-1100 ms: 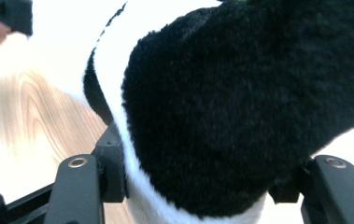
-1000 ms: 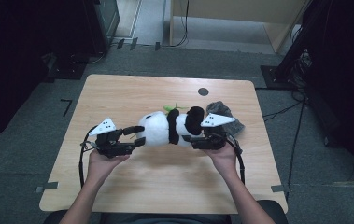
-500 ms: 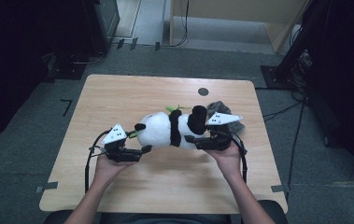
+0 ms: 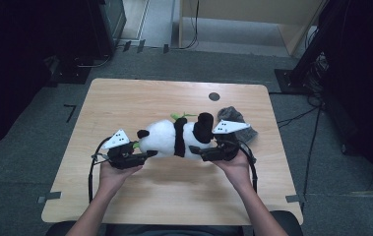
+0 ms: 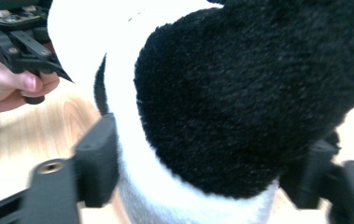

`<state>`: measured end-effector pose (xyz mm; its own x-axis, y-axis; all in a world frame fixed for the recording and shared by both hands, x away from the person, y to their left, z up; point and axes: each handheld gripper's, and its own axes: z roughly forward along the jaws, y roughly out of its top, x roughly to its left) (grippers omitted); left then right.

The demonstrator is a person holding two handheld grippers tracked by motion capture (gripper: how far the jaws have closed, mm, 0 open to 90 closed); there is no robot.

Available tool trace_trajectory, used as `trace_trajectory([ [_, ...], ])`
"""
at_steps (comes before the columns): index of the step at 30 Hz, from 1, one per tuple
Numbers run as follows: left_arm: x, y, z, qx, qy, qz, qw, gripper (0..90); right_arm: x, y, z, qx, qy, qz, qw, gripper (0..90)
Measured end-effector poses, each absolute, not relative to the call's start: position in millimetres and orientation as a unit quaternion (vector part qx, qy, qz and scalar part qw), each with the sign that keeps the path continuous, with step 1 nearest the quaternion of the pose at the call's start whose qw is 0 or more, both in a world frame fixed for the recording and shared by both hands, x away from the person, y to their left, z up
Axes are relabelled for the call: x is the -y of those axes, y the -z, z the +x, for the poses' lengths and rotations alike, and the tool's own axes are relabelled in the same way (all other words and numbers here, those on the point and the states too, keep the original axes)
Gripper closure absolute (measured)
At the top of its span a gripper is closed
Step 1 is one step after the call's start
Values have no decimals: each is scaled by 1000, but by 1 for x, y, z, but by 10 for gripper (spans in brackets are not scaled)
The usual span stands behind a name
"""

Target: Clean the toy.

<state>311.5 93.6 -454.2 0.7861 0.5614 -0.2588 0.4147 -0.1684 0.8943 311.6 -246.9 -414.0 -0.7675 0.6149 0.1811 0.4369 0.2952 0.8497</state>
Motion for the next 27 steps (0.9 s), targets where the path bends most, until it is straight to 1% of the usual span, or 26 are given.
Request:
trace_trajectory([
  [2, -100, 449, 313, -331, -49, 751, 570, 553, 252, 417, 317, -790, -510, 331, 78, 173],
  [5, -107, 446, 315, -341, -45, 743, 575, 568, 256, 419, 318, -786, -520, 325, 71, 173],
  [8, -121, 442, 317, -367, -56, 729, 575, 579, 260, 420, 315, -790, -518, 317, 88, 187],
  [10, -128, 438, 318, -380, -62, 722, 575, 583, 262, 422, 314, -795, -515, 308, 88, 186],
  [12, -132, 435, 317, -384, -55, 713, 583, 584, 261, 424, 314, -800, -511, 300, 94, 181],
  [14, -133, 432, 317, -388, -35, 702, 597, 584, 258, 426, 313, -801, -512, 294, 100, 179],
  [18, -132, 428, 316, -387, 4, 682, 620, 584, 249, 433, 313, -808, -510, 277, 95, 153],
  [21, -127, 429, 317, -380, 36, 684, 621, 583, 240, 436, 311, -813, -502, 271, 120, 125],
  [22, -124, 430, 316, -382, 37, 686, 618, 583, 238, 436, 309, -812, -505, 265, 125, 127],
  [23, -123, 431, 317, -386, 40, 687, 615, 582, 235, 435, 307, -813, -497, 264, 148, 136],
  [25, -124, 433, 319, -394, 49, 684, 612, 565, 234, 434, 306, -814, -494, 262, 155, 190],
  [26, -123, 436, 320, -403, 46, 685, 605, 518, 234, 434, 305, -811, -496, 268, 156, 265],
  [27, -123, 436, 320, -403, 46, 685, 605, 488, 234, 434, 305, -811, -496, 268, 156, 265],
])
